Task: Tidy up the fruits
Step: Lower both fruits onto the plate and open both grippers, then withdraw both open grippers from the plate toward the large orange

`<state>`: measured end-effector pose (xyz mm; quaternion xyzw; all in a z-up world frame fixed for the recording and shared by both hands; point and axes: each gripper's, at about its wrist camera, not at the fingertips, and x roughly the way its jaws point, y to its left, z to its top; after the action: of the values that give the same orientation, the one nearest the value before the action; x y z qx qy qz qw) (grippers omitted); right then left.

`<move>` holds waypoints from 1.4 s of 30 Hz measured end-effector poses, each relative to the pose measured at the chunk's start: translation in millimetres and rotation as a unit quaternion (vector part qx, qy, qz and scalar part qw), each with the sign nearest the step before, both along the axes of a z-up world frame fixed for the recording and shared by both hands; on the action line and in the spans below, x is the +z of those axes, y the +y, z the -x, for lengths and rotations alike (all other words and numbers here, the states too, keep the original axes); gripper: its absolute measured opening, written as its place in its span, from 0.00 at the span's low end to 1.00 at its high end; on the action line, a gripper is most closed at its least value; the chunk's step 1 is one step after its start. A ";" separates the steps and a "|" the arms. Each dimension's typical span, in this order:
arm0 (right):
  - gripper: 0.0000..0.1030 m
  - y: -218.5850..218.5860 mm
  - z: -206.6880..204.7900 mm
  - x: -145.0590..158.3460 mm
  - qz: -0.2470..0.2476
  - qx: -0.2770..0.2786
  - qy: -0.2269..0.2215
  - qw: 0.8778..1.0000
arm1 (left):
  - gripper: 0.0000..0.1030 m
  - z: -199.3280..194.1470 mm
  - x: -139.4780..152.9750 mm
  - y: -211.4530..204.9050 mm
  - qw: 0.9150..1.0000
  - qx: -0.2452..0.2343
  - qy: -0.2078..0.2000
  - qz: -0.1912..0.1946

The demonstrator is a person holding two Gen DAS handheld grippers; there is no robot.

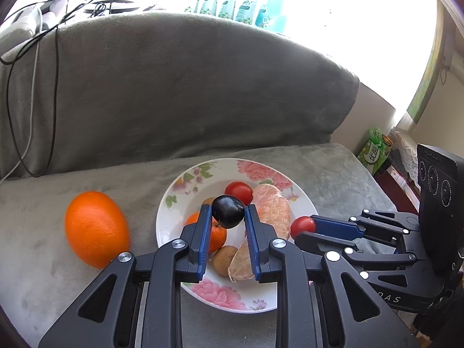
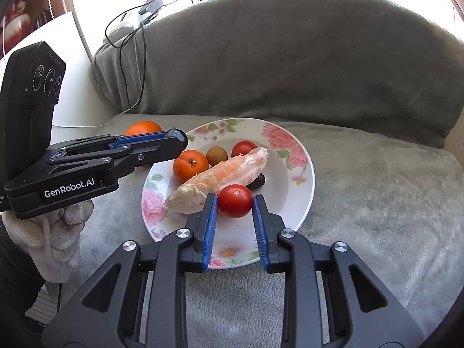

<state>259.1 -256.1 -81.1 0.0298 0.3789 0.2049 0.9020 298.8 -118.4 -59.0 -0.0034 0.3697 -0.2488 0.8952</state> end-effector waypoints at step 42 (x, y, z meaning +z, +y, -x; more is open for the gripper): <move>0.88 0.0 3.4 6.1 -0.003 -0.005 -0.018 1.000 | 0.79 7.2 10.6 1.1 1.000 0.017 -0.018 -0.004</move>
<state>255.7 -256.0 -75.1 0.0307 0.3617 0.2024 0.9096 291.5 -117.3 -48.4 -0.0012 0.3543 -0.2323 0.9058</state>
